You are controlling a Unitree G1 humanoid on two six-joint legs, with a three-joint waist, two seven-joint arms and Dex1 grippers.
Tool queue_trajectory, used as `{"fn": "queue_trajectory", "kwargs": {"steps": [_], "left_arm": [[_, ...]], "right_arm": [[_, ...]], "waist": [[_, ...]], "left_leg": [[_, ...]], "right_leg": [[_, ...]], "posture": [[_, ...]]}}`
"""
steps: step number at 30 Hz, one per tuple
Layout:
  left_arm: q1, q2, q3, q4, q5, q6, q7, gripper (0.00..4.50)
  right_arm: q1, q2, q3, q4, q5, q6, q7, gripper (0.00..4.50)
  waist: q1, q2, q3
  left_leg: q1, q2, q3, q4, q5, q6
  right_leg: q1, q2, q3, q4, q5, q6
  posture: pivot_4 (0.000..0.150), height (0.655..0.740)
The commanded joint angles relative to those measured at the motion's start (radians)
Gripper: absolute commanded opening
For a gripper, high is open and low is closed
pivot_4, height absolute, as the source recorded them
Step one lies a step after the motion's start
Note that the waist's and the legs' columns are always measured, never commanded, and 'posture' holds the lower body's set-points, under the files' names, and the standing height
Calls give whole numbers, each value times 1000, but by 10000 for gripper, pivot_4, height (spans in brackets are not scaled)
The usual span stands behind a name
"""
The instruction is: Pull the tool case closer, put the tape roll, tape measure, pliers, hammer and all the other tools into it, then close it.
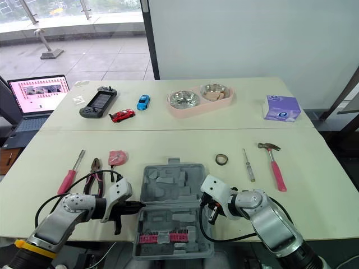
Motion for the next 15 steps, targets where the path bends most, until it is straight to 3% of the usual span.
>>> {"fn": "queue_trajectory", "kwargs": {"steps": [1,15], "left_arm": [[-12,-23,-52,-2,-8,5,-7,395],[-1,-11,-72,-12,-8,7,-19,395]], "right_arm": [[8,-2,4,-40,36,13,-8,0],[29,-27,-3,-78,102,85,-32,0]], "waist": [[2,0,0],[18,0,0]], "left_leg": [[0,0,0,0,0,0],[0,0,0,0,0,0]], "right_leg": [[0,0,0,0,0,0],[1,0,0,-1,0,0]], "posture": [[1500,7360],[1500,7360]]}}
